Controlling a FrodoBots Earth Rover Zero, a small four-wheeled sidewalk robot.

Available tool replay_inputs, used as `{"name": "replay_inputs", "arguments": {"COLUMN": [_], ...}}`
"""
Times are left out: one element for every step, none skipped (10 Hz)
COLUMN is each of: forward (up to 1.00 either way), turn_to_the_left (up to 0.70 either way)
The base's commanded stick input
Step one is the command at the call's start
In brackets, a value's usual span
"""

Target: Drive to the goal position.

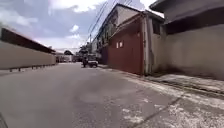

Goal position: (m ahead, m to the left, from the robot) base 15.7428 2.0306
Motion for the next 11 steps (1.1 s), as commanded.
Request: {"name": "replay_inputs", "arguments": {"forward": [1.00, 1.00, 1.00, 1.00, 1.00, 1.00, 1.00, 1.00, 1.00, 1.00, 1.00], "turn_to_the_left": [0.01, 0.12, 0.25, 0.39, 0.41, 0.41, 0.41, 0.41, 0.41, 0.31, 0.07]}}
